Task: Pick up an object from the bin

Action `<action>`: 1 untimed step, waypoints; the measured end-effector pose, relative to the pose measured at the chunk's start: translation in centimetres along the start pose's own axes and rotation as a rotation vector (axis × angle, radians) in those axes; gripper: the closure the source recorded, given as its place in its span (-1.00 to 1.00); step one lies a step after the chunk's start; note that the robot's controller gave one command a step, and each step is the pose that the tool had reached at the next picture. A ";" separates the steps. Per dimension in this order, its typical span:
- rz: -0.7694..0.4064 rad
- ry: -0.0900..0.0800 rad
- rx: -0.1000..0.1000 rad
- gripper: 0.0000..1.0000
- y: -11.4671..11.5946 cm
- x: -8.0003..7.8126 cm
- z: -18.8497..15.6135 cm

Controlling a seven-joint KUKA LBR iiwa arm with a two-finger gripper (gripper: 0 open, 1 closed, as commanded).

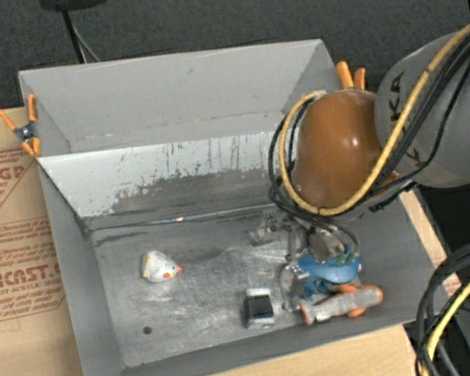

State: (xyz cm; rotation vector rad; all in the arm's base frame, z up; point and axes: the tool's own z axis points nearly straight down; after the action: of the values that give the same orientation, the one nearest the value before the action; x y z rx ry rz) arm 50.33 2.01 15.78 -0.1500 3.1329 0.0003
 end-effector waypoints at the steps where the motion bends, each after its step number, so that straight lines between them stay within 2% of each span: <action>1: 0.026 0.002 -0.001 -1.00 -0.2 1.4 5.4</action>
Offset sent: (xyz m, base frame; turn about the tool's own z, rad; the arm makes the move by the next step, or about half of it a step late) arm -0.0244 -0.0159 -0.0813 -0.0043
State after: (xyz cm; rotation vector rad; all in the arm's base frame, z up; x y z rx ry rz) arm 48.96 1.70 10.42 -0.1086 3.1371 0.0015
